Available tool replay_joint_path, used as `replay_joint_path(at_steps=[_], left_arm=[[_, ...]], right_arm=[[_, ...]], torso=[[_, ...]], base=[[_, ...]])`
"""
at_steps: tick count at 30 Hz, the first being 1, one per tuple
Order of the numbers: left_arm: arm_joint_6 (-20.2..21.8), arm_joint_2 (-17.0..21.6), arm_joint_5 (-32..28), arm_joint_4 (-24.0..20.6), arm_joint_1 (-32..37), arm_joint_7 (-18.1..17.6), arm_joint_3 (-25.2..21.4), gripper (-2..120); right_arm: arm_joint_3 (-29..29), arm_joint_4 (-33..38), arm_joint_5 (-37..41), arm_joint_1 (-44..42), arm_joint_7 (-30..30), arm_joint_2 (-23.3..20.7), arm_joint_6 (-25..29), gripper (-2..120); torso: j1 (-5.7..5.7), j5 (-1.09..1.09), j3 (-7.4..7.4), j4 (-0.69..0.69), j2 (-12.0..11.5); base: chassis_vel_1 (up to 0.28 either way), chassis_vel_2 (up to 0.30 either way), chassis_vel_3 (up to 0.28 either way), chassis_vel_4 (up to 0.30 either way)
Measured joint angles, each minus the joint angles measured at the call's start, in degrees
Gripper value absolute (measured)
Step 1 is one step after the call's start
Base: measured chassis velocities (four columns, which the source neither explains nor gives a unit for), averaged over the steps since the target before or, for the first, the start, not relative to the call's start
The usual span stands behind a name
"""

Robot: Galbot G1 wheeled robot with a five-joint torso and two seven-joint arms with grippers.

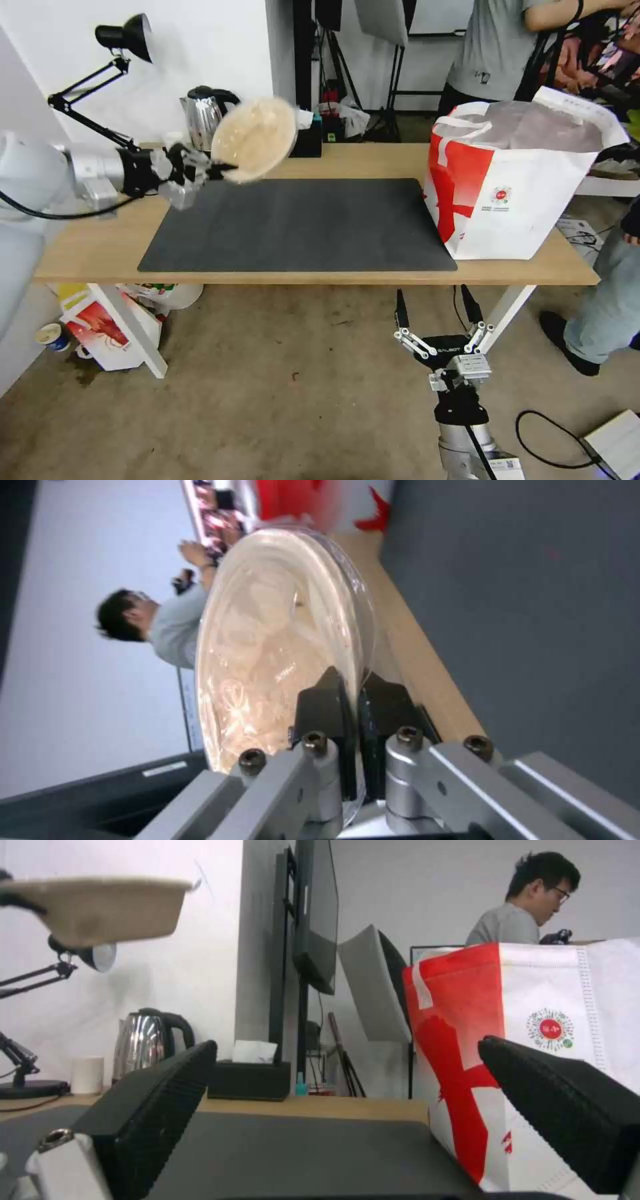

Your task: Pick up the trash from the table and place it into the takeout bag.

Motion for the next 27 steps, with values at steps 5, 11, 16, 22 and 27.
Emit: replay_joint_path(at_steps=[5,11,16,22,27], left_arm=[[0.54,0.14,-2.53,-0.02,-1.65,-1.01,1.5,1],[1.88,-0.11,-9.05,0.72,-8.17,-2.98,8.25,1],[2.04,-1.4,-10.59,2.48,-12.24,-3.44,12.48,1],[2.06,-5.26,-11.07,7.13,-19.46,-3.5,19.99,1],[1.99,-9.37,-10.8,10.88,-24.59,-3.42,25.38,1]], right_arm=[[0.0,0.0,0.0,0.0,0.0,0.0,0.0,100],[0.0,0.0,0.0,0.0,0.0,0.0,0.0,100],[0.0,0.0,0.0,0.0,0.0,0.0,0.0,100],[0.0,0.0,0.0,-0.01,0.0,0.01,0.0,100],[-0.01,0.0,0.0,0.0,0.0,0.01,0.0,100]], torso=[[0.0,0.0,0.0,0.0,0.0],[0.0,0.0,0.01,0.0,0.0],[0.0,0.01,0.0,-0.02,0.0],[0.0,0.01,0.01,-0.01,0.0],[0.0,0.01,0.01,-0.02,0.0]], base=[[0.0,0.0,0.0,0.0],[0.0,0.0,0.0,0.0],[0.0,0.0,0.0,0.0],[0.0,0.0,0.0,0.0],[0.0,0.0,0.0,0.0]])
